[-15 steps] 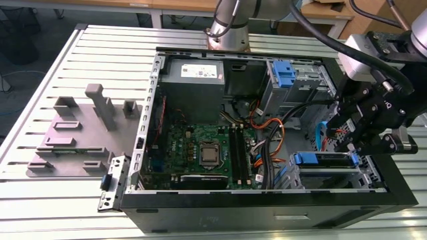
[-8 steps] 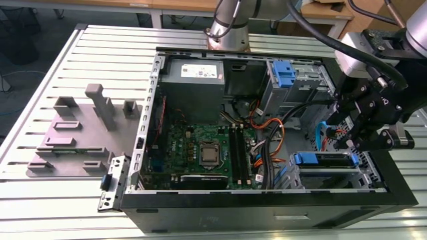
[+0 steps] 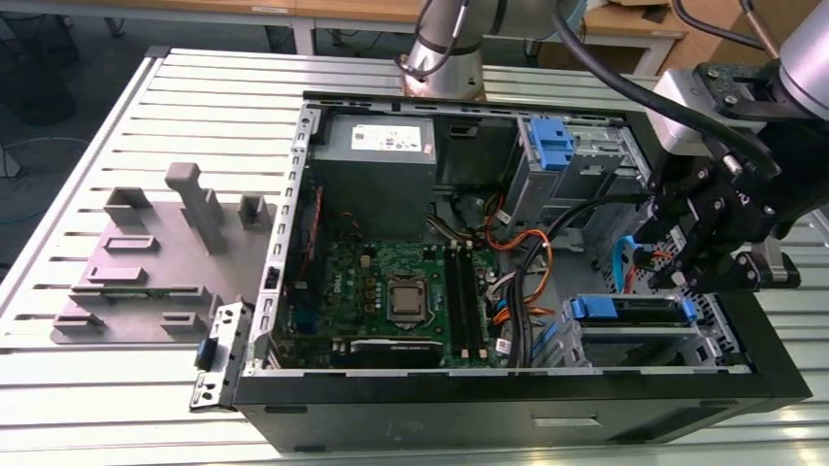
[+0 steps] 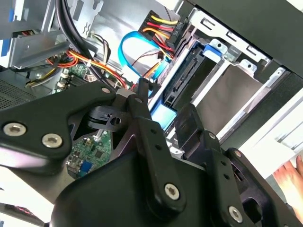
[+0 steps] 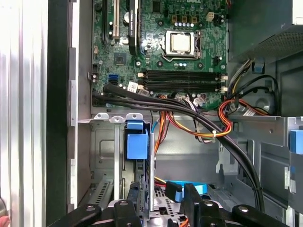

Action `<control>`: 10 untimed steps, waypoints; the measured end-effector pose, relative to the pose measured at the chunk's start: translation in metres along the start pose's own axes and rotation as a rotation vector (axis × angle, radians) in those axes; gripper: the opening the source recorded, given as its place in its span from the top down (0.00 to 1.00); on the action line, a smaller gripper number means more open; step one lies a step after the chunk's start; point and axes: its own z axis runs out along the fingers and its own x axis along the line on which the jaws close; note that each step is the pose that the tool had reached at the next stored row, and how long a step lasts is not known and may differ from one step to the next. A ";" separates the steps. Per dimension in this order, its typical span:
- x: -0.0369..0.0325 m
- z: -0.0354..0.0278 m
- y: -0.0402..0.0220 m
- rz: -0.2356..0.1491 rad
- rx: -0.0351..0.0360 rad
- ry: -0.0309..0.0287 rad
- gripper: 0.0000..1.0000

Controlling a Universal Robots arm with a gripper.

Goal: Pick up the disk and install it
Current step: 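Insert the first disk wire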

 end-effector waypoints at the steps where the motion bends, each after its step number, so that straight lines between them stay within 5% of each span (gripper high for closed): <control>1: 0.0000 0.0007 0.0000 0.000 0.0031 0.0001 0.51; 7: 0.0005 0.0075 0.0000 -0.001 0.0197 0.0023 0.51; 10: 0.0006 0.0095 0.0000 -0.002 0.0207 0.0060 0.51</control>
